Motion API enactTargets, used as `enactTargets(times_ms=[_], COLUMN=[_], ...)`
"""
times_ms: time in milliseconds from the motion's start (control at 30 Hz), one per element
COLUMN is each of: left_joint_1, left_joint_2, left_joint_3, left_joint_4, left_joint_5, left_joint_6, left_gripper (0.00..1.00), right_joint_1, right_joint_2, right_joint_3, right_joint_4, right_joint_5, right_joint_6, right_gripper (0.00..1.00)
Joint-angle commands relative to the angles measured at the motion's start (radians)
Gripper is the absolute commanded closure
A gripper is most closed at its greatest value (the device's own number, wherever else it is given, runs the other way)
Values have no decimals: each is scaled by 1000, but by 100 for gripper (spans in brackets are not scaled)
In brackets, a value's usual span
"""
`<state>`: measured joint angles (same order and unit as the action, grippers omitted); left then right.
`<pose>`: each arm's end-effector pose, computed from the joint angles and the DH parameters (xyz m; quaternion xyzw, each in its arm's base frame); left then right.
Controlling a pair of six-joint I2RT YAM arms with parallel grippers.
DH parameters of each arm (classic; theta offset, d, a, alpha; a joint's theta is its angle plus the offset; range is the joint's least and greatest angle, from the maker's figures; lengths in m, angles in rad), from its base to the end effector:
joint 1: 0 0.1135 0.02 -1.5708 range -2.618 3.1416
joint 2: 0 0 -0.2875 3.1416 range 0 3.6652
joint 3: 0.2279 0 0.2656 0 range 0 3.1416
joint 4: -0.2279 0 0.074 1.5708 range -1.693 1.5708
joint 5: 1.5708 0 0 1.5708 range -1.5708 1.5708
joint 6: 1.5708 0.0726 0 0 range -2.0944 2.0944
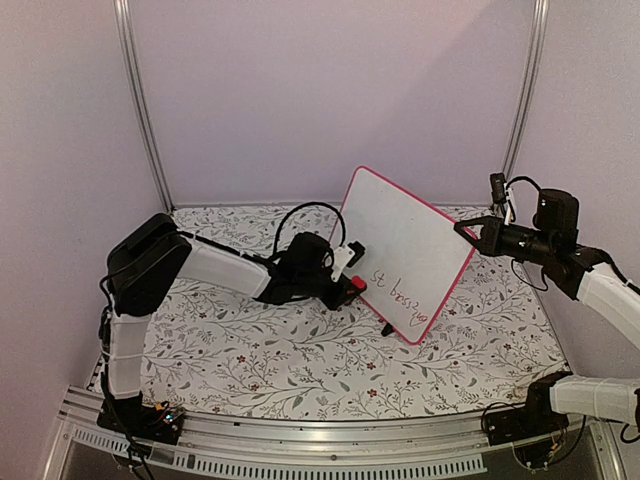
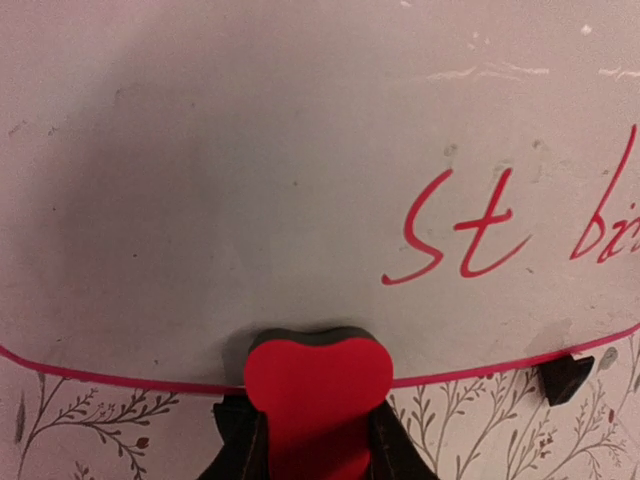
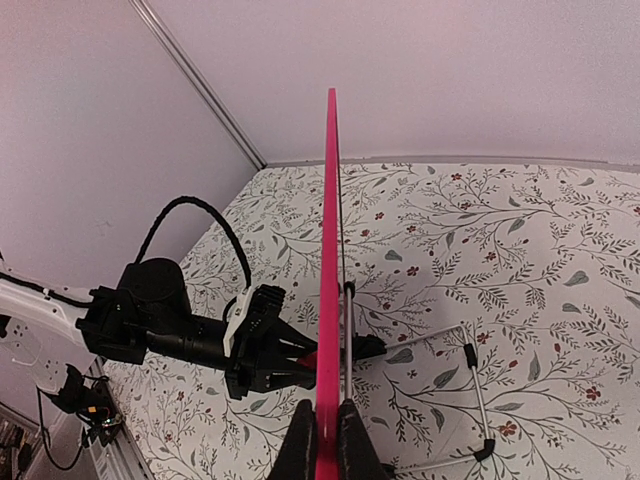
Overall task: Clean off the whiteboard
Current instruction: Erase the center of the whiteboard.
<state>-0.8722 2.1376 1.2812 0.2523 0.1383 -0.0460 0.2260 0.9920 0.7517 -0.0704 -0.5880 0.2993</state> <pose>0.3199 -0.3964 0.1170 0.3840 0.7961 -0.2603 0.3885 0.2407 0.0967 0.3098 -0.1423 0.7791 0.3725 0.4838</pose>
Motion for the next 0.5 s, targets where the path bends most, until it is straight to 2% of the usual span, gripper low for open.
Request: enactTargets(times_ms=[0,467], left_joint_1=[-38,-38], left_joint_2=[-33,-46], left_joint_3=[60,82], left_joint_4=[46,36], left_joint_5=[27,31], left_joint_6=[26,32], left_gripper=[100,100], right_joint_1=[28,28], right_joint_2=[14,17], right_joint_3=[-32,-32], right_joint_4=[-89,-86], right_joint_5=[-125,-127], right_joint_6=[-46,-48], right_gripper=[100,100])
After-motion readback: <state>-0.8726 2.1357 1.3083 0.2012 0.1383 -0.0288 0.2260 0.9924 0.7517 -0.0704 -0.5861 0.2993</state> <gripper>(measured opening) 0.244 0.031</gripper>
